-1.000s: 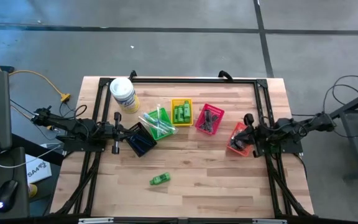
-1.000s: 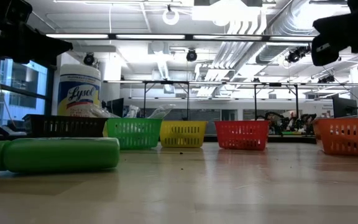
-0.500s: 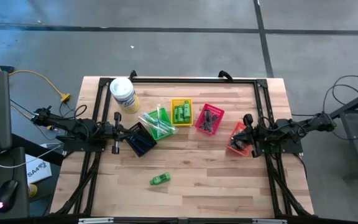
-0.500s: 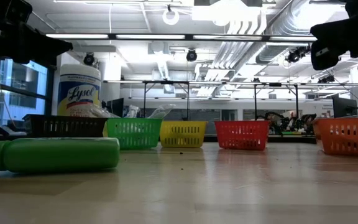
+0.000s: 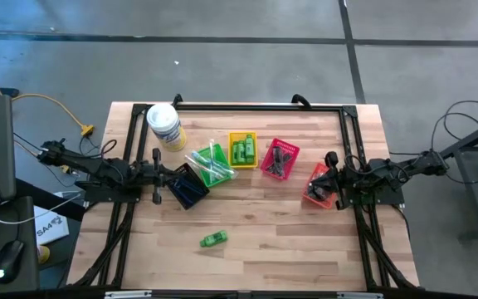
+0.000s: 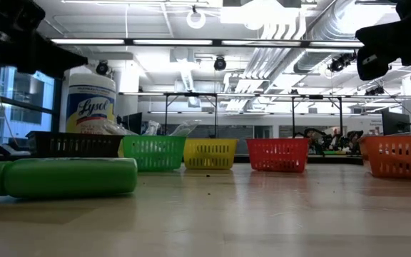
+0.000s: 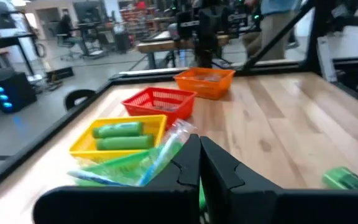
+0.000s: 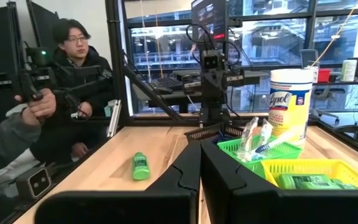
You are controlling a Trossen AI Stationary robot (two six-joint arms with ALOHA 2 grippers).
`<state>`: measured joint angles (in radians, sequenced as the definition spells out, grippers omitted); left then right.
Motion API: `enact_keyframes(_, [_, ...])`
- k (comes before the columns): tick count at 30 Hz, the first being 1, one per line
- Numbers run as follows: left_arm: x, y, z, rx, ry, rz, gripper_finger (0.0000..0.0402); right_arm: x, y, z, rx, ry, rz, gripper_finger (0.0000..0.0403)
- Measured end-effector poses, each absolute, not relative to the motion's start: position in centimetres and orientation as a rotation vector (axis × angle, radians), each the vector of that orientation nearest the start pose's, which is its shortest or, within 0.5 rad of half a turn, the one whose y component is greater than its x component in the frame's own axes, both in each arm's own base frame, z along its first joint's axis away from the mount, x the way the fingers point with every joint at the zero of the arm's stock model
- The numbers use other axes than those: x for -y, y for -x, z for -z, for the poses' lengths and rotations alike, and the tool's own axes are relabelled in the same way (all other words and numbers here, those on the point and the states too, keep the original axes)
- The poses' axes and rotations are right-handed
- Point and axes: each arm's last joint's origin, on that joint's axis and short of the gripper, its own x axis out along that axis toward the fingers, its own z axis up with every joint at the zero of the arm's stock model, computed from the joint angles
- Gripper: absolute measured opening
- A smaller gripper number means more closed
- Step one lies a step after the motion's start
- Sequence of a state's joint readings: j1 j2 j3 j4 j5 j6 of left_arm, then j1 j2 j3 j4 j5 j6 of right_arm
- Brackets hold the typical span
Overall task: Pick & Place Travel size toiletries
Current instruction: Put the green shampoo bottle into the yellow bin
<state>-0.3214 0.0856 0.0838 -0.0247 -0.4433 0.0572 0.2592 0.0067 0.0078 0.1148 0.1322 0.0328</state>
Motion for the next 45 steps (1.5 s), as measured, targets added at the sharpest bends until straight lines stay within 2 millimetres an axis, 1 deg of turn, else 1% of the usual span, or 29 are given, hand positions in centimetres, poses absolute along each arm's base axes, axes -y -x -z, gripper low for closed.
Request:
enact_keyframes(5, [2.0, -10.3, -20.6, -0.059, -0.087, -0.161, 0.0, -2.0, -9.5, -17.7, 0.116, -0.05, -0.1, 0.0002])
enact_keyframes(7, [2.2, -11.0, -21.1, -0.101, -0.095, -0.161, 0.0, -2.0, -9.5, -17.8, 0.123, -0.045, -0.087, 0.0002])
enact_keyframes(10, [2.7, -12.3, -22.5, -0.143, -0.106, -0.16, 0.0, -2.0, -9.5, -17.8, 0.123, -0.024, -0.074, 0.0002])
enact_keyframes(14, [3.5, -14.6, -24.3, -0.206, -0.117, -0.156, 0.0, -2.0, -9.5, -17.7, 0.123, -0.003, -0.073, 0.0002])
enact_keyframes(18, [4.6, -17.6, -26.2, -0.282, -0.123, -0.123, 0.0, -2.0, -9.5, -17.5, 0.1, 0.013, -0.074, 0.0002])
enact_keyframes(21, [5.9, -19.7, -27.5, -0.376, -0.149, -0.083, 0.0, -2.0, -9.5, -17.3, 0.077, 0.029, -0.074, 0.0002])
enact_keyframes(23, [6.9, -21.0, -28.2, -0.449, -0.127, -0.077, 0.0, -2.0, -9.5, -17.2, 0.071, 0.031, -0.075, 0.0002])
enact_keyframes(25, [7.9, -22.2, -28.6, -0.526, -0.063, -0.103, 0.0, -2.0, -9.5, -17.1, 0.065, 0.032, -0.076, 0.0002])
enact_keyframes(27, [9.1, -23.1, -28.3, -0.624, -0.046, -0.106, 0.0007, -2.0, -9.5, -17.1, 0.061, 0.032, -0.078, 0.0002])
enact_keyframes(31, [12.0, -25.2, -27.3, -0.742, -0.029, -0.108, 0.0047, -2.0, -9.5, -17.1, 0.062, 0.009, -0.079, 0.0002])
enact_keyframes(34, [13.9, -26.6, -26.9, -0.778, 0.004, -0.1, 0.0095, -2.0, -9.5, -17.1, 0.06, -0.017, -0.079, 0.0002])
enact_keyframes(37, [15.4, -27.5, -25.8, -0.863, 0.017, -0.054, 0.0154, -2.0, -9.5, -17.1, 0.059, -0.041, -0.08, 0.0002])
enact_keyframes(42, [16.2, -28.7, -24.4, -0.922, 0.088, -0.063, 0.025, -2.0, -9.5, -17.1, 0.058, -0.046, -0.077, 0.0002])
enact_keyframes(45, [16.1, -29.3, -23.4, -0.948, 0.191, -0.137, 0.029, -2.0, -9.5, -17.1, 0.057, -0.045, -0.077, 0.0002])
